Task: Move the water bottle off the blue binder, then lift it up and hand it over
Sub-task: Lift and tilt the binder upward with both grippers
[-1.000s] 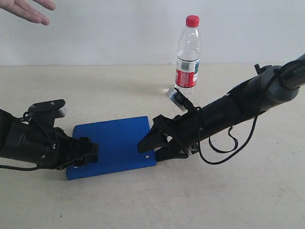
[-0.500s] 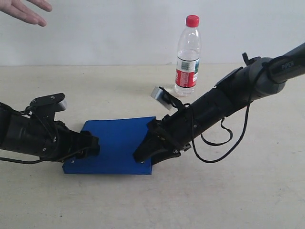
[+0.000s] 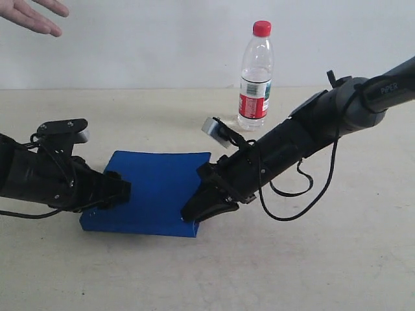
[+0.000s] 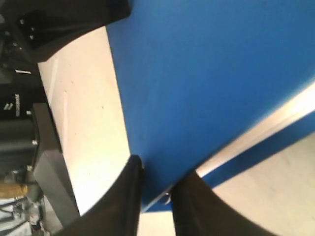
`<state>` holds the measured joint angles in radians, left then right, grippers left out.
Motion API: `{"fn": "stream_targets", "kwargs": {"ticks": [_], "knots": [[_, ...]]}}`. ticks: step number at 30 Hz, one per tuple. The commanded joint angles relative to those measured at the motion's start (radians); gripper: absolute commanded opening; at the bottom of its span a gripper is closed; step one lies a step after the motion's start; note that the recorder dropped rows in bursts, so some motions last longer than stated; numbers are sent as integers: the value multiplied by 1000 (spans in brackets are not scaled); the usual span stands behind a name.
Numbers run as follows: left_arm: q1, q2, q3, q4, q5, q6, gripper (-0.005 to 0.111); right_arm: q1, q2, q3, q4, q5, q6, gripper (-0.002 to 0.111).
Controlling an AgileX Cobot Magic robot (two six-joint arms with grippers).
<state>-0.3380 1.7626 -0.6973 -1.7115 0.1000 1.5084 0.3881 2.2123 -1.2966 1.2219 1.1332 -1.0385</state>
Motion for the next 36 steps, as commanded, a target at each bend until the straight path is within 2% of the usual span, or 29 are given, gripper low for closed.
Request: {"fn": "stream_targets", "kwargs": {"ticks": [1,3,6,9,15,19,21,27,30,36], "knots": [[-27,-64,-5,27,-205,25,39,28,-32,-19,138,88,-21,0],[-27,-103,-5,9,-276,25,50,28,-32,-19,138,88,-19,0],[-27,-149,-5,0,-233,25,57,28,-32,-19,138,88,-25,0],[-27,-171,-5,0,-153,25,57,28,-36,-19,138,88,-28,0],[-27,-242,3,17,-138,25,57,-14,-118,-19,137,88,-28,0],[-27,-341,19,192,61,34,57,-103,-183,-19,137,88,-10,0],[-41,-363,29,241,138,37,57,-145,-200,-19,137,88,14,0],[-144,-325,52,247,134,179,57,-162,-202,-19,137,88,62,0],[-186,-314,52,243,136,191,57,-150,-209,-19,136,88,69,0],[-210,-314,52,132,172,191,57,-148,-244,-19,132,88,90,0]]}}
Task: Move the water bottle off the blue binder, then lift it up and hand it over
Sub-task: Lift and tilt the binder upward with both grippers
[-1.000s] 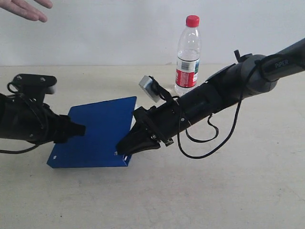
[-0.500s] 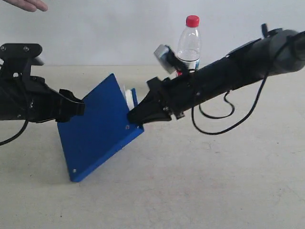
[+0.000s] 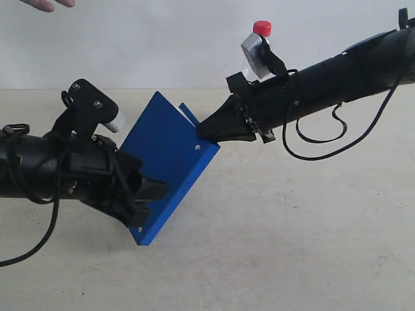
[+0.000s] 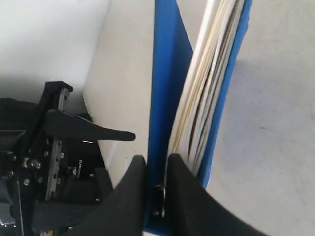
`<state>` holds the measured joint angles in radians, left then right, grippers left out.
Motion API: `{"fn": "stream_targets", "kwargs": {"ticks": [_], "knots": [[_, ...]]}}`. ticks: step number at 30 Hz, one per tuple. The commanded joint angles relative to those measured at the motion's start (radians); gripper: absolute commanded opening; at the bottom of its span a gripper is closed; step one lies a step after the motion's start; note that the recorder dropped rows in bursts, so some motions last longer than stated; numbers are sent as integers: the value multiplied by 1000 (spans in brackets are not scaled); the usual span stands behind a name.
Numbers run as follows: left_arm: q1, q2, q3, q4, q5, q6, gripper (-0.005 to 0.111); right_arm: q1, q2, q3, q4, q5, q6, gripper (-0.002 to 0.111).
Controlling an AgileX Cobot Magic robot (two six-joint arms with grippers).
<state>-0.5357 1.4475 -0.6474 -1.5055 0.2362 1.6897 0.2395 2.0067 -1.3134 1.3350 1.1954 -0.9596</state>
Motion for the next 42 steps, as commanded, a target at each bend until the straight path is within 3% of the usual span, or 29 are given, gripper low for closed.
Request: {"fn": "stream_targets", "kwargs": {"ticks": [1,11,17,23,29,33,35,37,42], "knots": [[-12,1,2,-87,42,9,57,1,-41,-2,19,26,17,0],[-12,7,2,-91,-4,16,57,76,-44,-1,2,26,40,0],[-12,7,6,-68,43,16,83,120,-44,-1,4,26,36,0],[-14,86,8,-68,41,16,84,120,-44,-1,97,26,35,0],[-111,258,6,-198,-203,-107,84,154,-44,-1,148,26,35,0],[-115,288,6,-239,-331,-128,84,216,-44,-1,148,26,35,0],[-115,288,6,-239,-381,-135,80,234,-44,-1,148,26,35,0],[-115,288,6,-239,-450,-135,61,240,-44,-1,148,18,34,0],[-115,288,6,-239,-457,-134,28,240,-44,-1,148,16,3,0]]}}
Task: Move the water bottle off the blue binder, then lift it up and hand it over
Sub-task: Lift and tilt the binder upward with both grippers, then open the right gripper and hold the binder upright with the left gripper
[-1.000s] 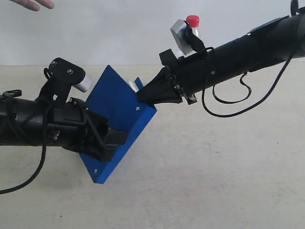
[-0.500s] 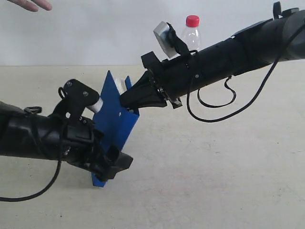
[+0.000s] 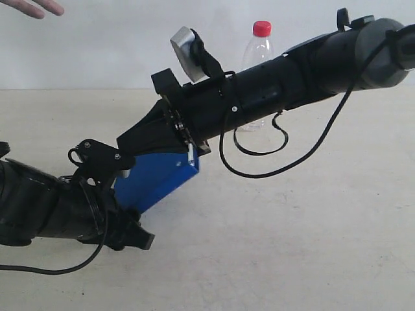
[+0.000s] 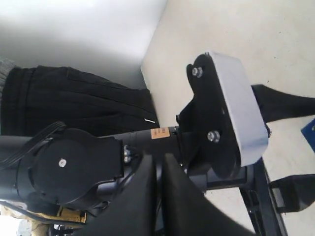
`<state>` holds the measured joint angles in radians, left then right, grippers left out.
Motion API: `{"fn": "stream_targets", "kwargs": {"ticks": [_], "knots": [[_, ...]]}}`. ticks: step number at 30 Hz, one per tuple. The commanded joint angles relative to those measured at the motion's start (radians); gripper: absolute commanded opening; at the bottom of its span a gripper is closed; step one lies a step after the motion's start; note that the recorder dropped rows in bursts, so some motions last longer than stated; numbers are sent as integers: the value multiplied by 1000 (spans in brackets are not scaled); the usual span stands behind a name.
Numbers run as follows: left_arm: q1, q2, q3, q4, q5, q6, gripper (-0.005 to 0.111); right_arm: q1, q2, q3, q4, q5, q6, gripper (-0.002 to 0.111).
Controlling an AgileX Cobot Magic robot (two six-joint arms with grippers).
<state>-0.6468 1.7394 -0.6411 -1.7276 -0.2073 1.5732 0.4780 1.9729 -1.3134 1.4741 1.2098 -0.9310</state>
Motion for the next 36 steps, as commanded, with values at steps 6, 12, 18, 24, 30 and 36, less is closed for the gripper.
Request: {"fn": "stream_targets", "kwargs": {"ticks": [6,12,18,24,30,36], "knots": [[-4,-4,0,36,-36,-17,4,-1,-11,-1,9,11,-80,0],[-4,-4,0,41,-42,-17,4,-9,-11,-19,25,11,-198,0],[-4,-36,2,124,-166,-19,4,-52,-93,-90,-30,11,-205,0],[-5,-192,8,143,-176,-19,4,-113,-225,-95,-232,-1,-193,0],[-5,-346,83,153,-139,-19,4,-120,-327,-93,-522,-140,-85,0],[-5,-432,159,177,-136,-19,4,-120,-373,-93,-529,-171,-64,0]]}}
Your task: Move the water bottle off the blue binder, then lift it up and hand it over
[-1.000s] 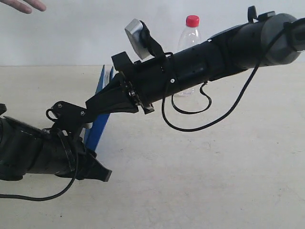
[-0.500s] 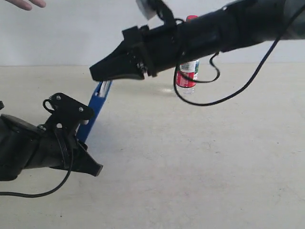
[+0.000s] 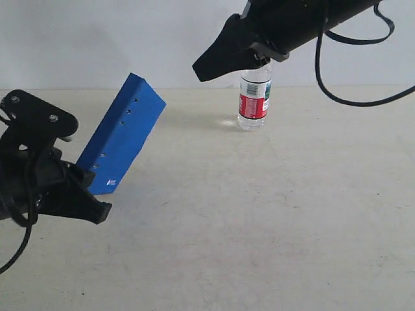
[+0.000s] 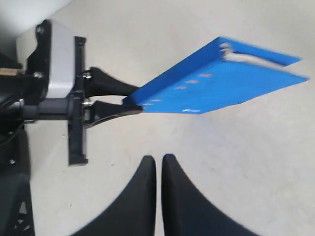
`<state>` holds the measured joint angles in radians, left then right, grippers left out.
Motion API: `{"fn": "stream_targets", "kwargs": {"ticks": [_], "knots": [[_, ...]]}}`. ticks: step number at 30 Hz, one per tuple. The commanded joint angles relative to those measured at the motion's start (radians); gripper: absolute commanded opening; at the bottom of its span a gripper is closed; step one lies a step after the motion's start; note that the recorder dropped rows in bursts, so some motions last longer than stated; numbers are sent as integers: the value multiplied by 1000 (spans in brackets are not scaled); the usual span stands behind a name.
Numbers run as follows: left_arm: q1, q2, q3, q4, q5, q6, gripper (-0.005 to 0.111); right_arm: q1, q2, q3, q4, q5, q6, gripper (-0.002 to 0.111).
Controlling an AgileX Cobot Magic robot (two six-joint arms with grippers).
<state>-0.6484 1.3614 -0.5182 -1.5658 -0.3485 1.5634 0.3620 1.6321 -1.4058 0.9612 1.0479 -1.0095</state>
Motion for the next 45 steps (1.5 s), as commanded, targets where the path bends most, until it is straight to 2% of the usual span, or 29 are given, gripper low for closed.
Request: {"fn": "stream_targets", "kwargs": {"ticks": [1,6,10,16,25,38,45], "knots": [[-4,-80,41,15,8,-9,4,-4,-38,-1,-17,-7,25,0],[-4,-241,43,12,8,-9,4,-4,-40,-1,-22,7,37,0],[-4,-374,43,-76,8,93,4,-4,-40,-1,-33,-12,40,0],[-4,-536,43,-72,86,105,4,-4,-40,-1,-33,-12,40,0],[-4,-790,43,-50,83,105,4,-4,-40,-1,-35,-32,43,0],[-4,-746,43,-41,78,124,4,-4,-40,-1,-73,-32,85,0],[-2,-728,43,-41,-22,130,4,-4,-40,-1,-73,-32,85,0]]}}
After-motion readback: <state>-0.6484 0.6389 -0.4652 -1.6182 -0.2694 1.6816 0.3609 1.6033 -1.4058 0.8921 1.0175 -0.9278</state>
